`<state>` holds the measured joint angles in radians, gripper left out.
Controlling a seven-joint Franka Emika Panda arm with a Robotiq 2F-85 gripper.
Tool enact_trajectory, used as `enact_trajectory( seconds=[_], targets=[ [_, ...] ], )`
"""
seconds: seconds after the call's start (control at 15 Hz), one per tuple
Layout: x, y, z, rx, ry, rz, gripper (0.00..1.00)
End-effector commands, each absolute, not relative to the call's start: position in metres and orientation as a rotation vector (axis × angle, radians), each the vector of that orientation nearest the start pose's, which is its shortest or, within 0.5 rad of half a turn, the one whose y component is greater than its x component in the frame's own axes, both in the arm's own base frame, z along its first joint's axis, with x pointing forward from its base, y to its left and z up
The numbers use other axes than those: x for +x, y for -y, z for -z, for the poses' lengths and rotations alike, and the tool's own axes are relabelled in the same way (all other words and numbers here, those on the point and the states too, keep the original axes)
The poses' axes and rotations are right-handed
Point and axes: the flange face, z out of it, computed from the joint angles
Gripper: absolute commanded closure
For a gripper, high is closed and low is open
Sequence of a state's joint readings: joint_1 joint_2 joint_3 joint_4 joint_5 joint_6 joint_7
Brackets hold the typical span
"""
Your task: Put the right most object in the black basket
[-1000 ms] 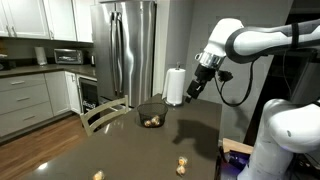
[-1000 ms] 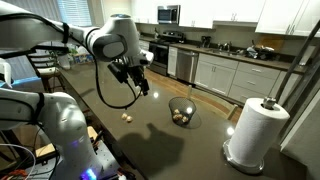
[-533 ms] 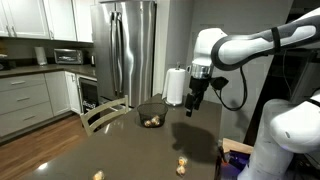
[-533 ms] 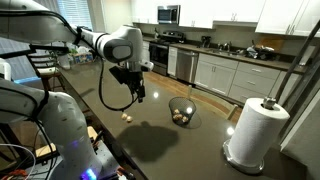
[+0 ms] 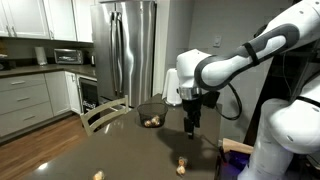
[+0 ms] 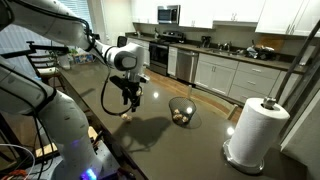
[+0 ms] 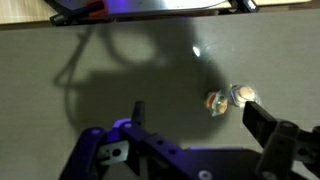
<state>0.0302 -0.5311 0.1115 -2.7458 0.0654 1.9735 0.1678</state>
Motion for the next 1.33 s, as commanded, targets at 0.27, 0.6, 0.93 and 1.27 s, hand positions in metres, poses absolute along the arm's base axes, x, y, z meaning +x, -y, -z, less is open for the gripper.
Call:
enact_trajectory(
  seconds=[0.27, 0.6, 0.93, 1.27],
  targets=[
    [0.347, -0.075, -0.297, -3.071, 0.01, -0.674, 0.0],
    [0.345, -0.081, -0.276, -2.998, 0.095, -0.647, 0.0],
    [0.352, -0.082, -0.269, -2.981, 0.175, -0.547, 0.0],
    [0.359, -0.081, -0.262, -2.994, 0.189, -0.51, 0.0]
  ],
)
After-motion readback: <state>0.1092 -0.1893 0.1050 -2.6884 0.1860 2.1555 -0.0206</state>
